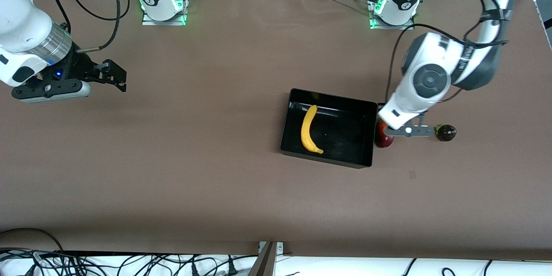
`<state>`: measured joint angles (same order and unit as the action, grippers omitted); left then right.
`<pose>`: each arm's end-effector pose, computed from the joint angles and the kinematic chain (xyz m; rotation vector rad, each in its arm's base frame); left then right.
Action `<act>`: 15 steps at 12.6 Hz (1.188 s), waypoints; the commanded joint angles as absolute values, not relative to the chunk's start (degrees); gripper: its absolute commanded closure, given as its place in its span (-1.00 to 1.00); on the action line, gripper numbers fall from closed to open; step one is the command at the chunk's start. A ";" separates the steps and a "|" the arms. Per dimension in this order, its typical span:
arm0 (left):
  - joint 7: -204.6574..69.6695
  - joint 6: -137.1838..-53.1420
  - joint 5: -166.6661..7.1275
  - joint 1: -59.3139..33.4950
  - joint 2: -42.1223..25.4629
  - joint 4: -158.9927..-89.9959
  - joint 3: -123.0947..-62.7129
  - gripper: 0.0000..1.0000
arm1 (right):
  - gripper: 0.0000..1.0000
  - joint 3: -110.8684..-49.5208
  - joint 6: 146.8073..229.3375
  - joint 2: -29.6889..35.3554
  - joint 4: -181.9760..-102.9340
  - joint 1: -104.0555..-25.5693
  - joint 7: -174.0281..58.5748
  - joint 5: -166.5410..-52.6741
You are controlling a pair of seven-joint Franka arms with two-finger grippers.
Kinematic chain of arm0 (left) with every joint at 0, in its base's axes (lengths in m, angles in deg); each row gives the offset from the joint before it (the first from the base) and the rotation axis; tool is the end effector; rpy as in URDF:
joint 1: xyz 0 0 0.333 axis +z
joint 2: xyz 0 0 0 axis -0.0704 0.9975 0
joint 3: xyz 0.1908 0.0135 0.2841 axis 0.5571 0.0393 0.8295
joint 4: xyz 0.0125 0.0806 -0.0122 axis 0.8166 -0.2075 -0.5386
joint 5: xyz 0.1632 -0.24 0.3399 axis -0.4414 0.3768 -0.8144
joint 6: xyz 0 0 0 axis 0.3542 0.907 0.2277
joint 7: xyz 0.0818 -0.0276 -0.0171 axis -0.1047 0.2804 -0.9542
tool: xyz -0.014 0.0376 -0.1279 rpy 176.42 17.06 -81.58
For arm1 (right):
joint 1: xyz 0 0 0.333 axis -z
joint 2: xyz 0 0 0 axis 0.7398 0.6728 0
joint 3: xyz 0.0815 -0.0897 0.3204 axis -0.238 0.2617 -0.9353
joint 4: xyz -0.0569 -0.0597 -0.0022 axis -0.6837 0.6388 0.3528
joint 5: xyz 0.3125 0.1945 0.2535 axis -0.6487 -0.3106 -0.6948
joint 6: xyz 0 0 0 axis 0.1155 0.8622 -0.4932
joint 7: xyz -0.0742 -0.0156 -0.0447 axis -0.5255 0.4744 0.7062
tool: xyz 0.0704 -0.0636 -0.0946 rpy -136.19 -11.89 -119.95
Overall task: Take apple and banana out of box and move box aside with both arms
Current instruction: 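Lift the apple out and set it beside the other apple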
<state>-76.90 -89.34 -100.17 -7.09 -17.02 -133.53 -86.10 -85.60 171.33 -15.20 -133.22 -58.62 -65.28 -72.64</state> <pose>0.6223 -0.1380 0.3010 -2.9476 0.1023 0.3023 0.6444 0.1235 0.5815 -3.1251 -0.2281 -0.0973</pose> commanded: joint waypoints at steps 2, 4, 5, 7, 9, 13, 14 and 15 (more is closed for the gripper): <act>-71.24 -103.19 -99.04 -5.27 -25.58 -153.22 -86.62 0.53 | -1.00 -85.56 171.24 -15.01 -132.55 -58.79 -65.31 -73.29; -69.67 -116.97 -99.04 -2.38 -26.04 -163.17 -86.62 0.52 | -1.00 -85.56 171.24 -15.01 -132.55 -58.79 -65.31 -73.29; -69.48 -122.52 -99.04 -1.93 -25.00 -166.43 -86.53 0.50 | -1.00 -85.56 171.24 -15.01 -132.55 -58.70 -65.31 -73.29; -69.39 -129.67 -99.04 -0.18 -21.92 -169.18 -86.53 0.38 | -1.00 -85.56 171.24 -15.01 -132.55 -58.79 -65.31 -73.29; -69.83 -130.14 -99.04 -0.17 -21.64 -169.19 -86.62 -0.75 | -1.00 -85.56 171.24 -15.01 -132.55 -58.79 -65.31 -73.29; -70.10 -127.96 -98.96 -0.25 -26.11 -166.39 -86.88 -1.00 | -1.00 -85.56 171.07 -15.01 -132.55 -58.70 -65.31 -73.29; -70.18 -125.07 -98.87 -0.78 -27.69 -163.85 -87.32 -1.00 | -1.00 -85.56 171.07 -15.01 -132.55 -58.70 -65.31 -73.38; -70.18 -119.47 -97.91 -0.78 -27.80 -159.39 -88.89 -1.00 | -1.00 -85.56 171.15 -15.01 -132.55 -58.79 -65.31 -73.29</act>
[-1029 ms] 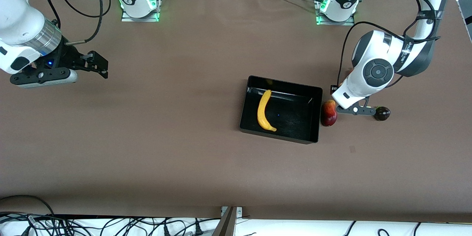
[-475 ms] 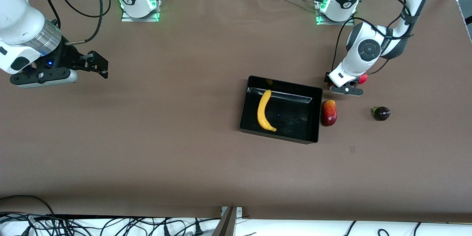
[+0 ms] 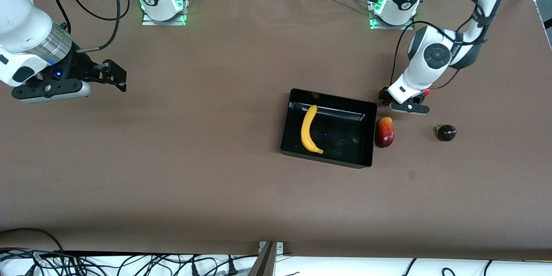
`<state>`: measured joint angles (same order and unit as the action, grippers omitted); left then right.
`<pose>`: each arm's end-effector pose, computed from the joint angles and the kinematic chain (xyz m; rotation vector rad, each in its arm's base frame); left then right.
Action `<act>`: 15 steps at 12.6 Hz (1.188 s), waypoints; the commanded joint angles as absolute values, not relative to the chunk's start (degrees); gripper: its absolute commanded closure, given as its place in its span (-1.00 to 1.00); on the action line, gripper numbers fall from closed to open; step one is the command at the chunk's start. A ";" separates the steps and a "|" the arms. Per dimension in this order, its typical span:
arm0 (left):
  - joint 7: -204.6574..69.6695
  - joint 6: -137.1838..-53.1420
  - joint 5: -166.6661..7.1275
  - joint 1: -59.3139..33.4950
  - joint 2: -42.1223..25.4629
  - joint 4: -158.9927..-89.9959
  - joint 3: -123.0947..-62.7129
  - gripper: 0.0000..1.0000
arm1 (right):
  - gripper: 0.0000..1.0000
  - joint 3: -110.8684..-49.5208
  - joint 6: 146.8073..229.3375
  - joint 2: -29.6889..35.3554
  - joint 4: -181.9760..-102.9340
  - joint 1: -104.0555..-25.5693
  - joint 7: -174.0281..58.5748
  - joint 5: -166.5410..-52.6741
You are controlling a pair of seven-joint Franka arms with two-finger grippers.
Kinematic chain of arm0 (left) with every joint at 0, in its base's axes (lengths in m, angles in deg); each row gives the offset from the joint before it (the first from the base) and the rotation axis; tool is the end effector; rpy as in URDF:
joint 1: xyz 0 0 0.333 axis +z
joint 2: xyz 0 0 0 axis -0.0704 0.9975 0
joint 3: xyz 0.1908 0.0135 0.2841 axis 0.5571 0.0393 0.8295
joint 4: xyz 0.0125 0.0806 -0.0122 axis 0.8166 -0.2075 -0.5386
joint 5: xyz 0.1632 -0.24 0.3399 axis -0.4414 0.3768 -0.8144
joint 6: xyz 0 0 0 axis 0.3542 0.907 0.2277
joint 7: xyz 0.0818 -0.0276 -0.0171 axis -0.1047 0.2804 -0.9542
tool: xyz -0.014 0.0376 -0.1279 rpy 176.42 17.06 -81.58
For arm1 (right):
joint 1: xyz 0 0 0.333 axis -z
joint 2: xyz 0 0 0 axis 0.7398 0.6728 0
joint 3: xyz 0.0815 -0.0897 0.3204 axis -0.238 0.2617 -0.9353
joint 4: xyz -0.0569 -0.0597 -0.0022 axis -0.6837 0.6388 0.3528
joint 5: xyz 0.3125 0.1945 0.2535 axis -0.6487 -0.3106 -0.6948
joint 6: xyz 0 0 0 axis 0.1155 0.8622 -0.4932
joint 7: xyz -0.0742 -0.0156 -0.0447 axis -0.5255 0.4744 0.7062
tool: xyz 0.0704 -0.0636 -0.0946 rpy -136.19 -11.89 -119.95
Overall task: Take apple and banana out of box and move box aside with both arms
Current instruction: 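Reach the left gripper into the tray and grasp the yellow banana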
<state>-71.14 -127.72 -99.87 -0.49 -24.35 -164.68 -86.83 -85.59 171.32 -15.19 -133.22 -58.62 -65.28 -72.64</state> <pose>0.5156 -0.0832 0.1894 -3.0725 0.2122 -0.0292 0.6444 0.1234 0.5813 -3.1252 -0.2278 -0.0968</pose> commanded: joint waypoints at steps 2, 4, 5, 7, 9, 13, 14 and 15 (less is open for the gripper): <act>-70.10 -104.11 -90.47 -1.05 -25.71 -146.75 -91.18 -1.00 | -1.00 -85.56 171.07 -15.01 -132.55 -58.79 -65.31 -73.38; -72.97 -96.76 -87.54 -1.57 -20.36 -135.66 -95.03 -1.00 | -1.00 -85.56 171.15 -15.01 -132.55 -58.79 -65.31 -73.29; -77.69 -96.74 -87.53 -2.79 -17.37 -131.78 -96.88 -1.00 | -1.00 -85.56 171.07 -15.01 -132.55 -58.79 -65.31 -73.29; -87.46 -96.83 -88.76 -9.01 -10.17 -123.70 -97.26 -1.00 | -1.00 -85.56 170.98 -15.01 -132.55 -58.79 -65.31 -73.29; -91.96 -97.26 -92.17 -13.24 -3.05 -117.80 -97.25 -1.00 | -1.00 -85.56 170.98 -15.01 -132.55 -58.70 -65.31 -73.29; -96.81 -106.74 -99.46 -17.13 5.85 -116.62 -96.99 -1.00 | -1.00 -85.56 170.89 -15.01 -132.64 -58.79 -65.31 -73.29; -97.60 -107.02 -101.22 -17.39 6.91 -116.71 -97.08 -1.00 | -1.00 -85.56 171.06 -15.01 -132.55 -58.79 -65.31 -73.38; -98.21 -107.11 -101.94 -17.66 8.22 -116.63 -97.08 -1.00 | -1.00 -85.56 171.07 -15.01 -132.55 -58.79 -65.31 -73.29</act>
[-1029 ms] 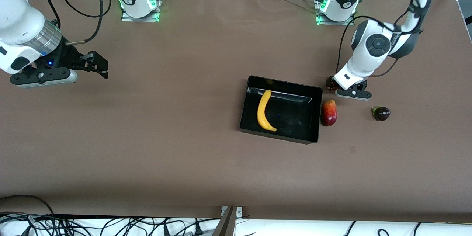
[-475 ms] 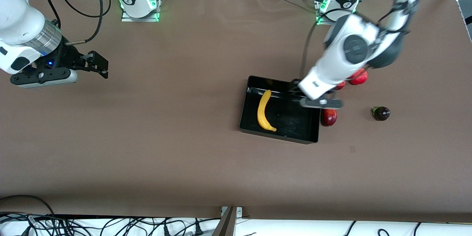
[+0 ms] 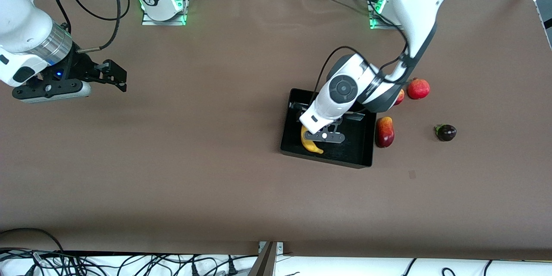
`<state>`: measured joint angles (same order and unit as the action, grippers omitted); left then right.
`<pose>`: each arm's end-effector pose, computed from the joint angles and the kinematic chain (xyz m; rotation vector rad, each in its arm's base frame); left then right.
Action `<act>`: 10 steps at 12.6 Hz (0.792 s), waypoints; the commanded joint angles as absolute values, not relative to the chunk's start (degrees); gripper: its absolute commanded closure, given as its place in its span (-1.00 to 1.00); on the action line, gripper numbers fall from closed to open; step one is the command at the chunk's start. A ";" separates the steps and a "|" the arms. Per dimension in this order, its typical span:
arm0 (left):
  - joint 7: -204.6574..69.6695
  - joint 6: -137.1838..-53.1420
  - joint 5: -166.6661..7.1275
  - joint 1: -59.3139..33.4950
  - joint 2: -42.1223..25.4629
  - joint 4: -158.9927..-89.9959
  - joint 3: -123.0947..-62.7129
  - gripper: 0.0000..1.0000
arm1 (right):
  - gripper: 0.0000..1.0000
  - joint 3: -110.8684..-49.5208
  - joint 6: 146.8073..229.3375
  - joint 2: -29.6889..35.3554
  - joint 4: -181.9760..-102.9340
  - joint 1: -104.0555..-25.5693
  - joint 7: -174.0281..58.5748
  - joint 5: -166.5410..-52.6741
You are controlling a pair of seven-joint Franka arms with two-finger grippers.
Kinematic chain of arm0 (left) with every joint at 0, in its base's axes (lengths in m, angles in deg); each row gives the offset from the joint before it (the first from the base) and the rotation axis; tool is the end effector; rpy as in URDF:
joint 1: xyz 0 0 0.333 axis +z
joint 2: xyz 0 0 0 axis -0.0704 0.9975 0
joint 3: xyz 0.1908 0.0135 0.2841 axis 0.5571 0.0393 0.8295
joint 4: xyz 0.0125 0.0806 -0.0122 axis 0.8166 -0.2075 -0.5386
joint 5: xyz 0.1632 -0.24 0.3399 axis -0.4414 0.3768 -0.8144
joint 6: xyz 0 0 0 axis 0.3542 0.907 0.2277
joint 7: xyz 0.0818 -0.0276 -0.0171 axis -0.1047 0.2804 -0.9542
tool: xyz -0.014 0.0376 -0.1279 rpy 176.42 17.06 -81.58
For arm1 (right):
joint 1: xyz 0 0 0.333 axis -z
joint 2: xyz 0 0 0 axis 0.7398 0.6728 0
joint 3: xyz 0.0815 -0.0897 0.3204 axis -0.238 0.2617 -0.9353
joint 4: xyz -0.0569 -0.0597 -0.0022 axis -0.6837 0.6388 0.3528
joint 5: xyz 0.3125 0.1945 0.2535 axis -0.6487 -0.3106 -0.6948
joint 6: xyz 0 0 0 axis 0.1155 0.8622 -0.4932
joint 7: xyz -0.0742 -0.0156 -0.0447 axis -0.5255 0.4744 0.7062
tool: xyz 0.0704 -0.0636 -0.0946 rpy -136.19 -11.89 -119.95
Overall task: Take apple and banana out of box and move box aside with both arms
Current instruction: 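Reach the left gripper into the tray and grasp the yellow banana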
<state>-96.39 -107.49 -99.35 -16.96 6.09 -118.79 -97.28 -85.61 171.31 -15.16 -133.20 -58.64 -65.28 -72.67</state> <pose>0.6236 -0.4012 0.1883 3.0616 -0.0637 -0.1253 0.6445 0.1240 0.5812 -3.1246 -0.2288 -0.0961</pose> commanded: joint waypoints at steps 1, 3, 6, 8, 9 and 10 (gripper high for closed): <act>-98.31 -107.20 -102.03 -17.83 8.85 -116.63 -97.08 -1.00 | -1.00 -85.56 170.98 -15.01 -132.55 -58.79 -65.31 -73.29; -98.31 -107.29 -102.12 -18.53 9.73 -116.72 -96.90 -1.00 | -1.00 -85.56 171.06 -15.01 -132.55 -58.79 -65.31 -73.29; -99.79 -111.32 -103.88 -18.71 11.83 -117.15 -96.46 -1.00 | -1.00 -85.56 170.80 -15.09 -132.64 -58.79 -65.31 -73.29; -101.55 -111.68 -103.88 -20.20 12.10 -117.16 -95.33 -1.00 | -1.00 -85.64 170.45 -15.18 -132.73 -58.79 -65.40 -73.38; -101.91 -111.68 -103.88 -21.34 12.19 -117.16 -94.62 -1.00 | -1.00 -85.64 170.45 -15.27 -132.73 -58.79 -65.57 -73.29; -102.35 -111.77 -103.88 -22.13 12.37 -117.16 -93.57 -1.00 | -1.00 -85.73 170.45 -15.27 -132.82 -58.79 -65.75 -73.29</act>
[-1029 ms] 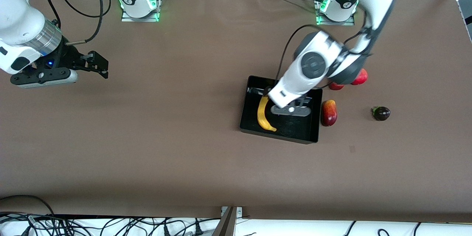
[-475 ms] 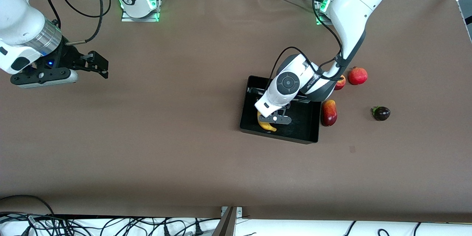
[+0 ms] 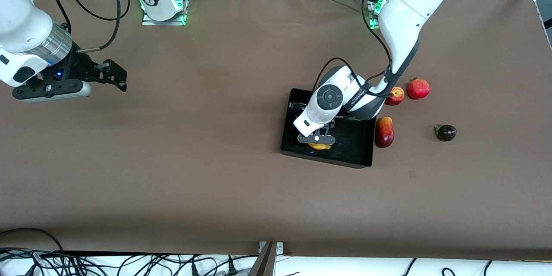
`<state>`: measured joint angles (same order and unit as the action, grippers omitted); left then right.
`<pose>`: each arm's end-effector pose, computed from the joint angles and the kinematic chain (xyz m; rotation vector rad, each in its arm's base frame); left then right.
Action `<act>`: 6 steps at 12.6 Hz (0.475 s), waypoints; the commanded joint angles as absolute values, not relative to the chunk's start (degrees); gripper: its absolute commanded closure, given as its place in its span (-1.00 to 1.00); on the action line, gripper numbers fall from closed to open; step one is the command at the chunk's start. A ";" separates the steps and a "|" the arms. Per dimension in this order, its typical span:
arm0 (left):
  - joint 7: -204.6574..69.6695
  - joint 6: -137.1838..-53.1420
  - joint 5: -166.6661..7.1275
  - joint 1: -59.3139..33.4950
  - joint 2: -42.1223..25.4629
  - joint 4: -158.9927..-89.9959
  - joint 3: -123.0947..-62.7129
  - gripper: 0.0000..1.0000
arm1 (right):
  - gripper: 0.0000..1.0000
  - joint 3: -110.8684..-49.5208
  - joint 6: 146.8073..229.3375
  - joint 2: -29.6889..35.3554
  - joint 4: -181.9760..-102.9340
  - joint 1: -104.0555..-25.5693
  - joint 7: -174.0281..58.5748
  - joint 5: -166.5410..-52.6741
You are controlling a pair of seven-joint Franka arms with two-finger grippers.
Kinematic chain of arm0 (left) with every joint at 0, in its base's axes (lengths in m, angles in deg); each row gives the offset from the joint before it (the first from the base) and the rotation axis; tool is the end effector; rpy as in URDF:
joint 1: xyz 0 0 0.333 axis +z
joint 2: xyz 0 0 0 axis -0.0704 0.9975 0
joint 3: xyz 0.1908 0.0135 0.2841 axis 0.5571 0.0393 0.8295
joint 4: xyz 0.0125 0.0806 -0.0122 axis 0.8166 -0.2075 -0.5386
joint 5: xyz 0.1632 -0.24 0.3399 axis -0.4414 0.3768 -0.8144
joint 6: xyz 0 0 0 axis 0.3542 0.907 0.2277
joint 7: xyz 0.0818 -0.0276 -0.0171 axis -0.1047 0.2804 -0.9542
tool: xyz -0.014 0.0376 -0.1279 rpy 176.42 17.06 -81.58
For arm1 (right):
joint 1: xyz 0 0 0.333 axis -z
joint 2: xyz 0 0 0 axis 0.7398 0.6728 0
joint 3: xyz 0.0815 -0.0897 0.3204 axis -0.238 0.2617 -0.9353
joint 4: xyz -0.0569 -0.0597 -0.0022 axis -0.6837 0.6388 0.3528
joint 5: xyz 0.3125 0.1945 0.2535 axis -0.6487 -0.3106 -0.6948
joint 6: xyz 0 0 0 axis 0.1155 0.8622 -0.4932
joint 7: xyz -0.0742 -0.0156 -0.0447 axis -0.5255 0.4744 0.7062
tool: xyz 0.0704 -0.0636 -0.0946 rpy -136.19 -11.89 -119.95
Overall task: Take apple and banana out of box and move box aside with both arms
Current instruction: 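Reach the left gripper into the tray and grasp the yellow banana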
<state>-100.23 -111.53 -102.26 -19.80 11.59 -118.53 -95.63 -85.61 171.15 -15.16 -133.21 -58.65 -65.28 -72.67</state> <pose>0.6074 -0.4156 0.1242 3.0893 -0.0432 -0.1387 0.6441 0.1240 0.5808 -3.1251 -0.2291 -0.0915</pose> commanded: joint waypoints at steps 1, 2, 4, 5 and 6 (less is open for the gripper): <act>-102.70 -111.77 -103.88 -22.66 12.63 -117.24 -93.21 -1.00 | -1.00 -85.73 170.45 -15.27 -132.82 -58.79 -65.92 -73.29; -102.79 -111.68 -103.88 -22.06 12.28 -117.16 -93.30 -1.00 | -1.00 -85.73 170.36 -15.36 -132.82 -58.79 -65.92 -73.29; -102.88 -111.59 -103.88 -21.87 11.84 -117.07 -93.30 -1.00 | -1.00 -85.73 170.45 -15.27 -132.82 -58.88 -66.01 -73.29; -102.79 -111.68 -103.88 -22.05 12.10 -117.24 -93.21 -0.82 | -1.00 -85.82 170.45 -15.36 -132.82 -59.22 -66.01 -73.29; -102.88 -111.16 -103.79 -21.97 12.02 -117.33 -93.39 0.28 | -1.00 -85.73 170.36 -15.36 -132.82 -59.66 -66.10 -73.29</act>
<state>-101.43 -111.86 -102.26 -21.38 11.99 -117.85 -93.66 -85.68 171.08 -15.16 -133.21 -58.86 -65.30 -72.68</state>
